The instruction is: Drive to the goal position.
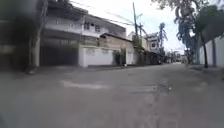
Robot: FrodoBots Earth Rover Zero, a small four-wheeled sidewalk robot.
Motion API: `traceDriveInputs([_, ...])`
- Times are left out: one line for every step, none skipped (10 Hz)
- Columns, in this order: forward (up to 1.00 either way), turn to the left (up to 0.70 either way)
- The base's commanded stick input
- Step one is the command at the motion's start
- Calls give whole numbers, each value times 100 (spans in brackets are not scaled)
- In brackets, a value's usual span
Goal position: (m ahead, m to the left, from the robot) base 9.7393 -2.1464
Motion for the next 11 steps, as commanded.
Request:
traceDriveInputs([100,-17])
traceDriveInputs([100,-8])
traceDriveInputs([100,-3])
traceDriveInputs([100,-3])
traceDriveInputs([100,-3])
traceDriveInputs([100,-3])
traceDriveInputs([100,-40])
traceDriveInputs([100,-40])
traceDriveInputs([100,-40])
traceDriveInputs([100,-40])
traceDriveInputs([100,-36])
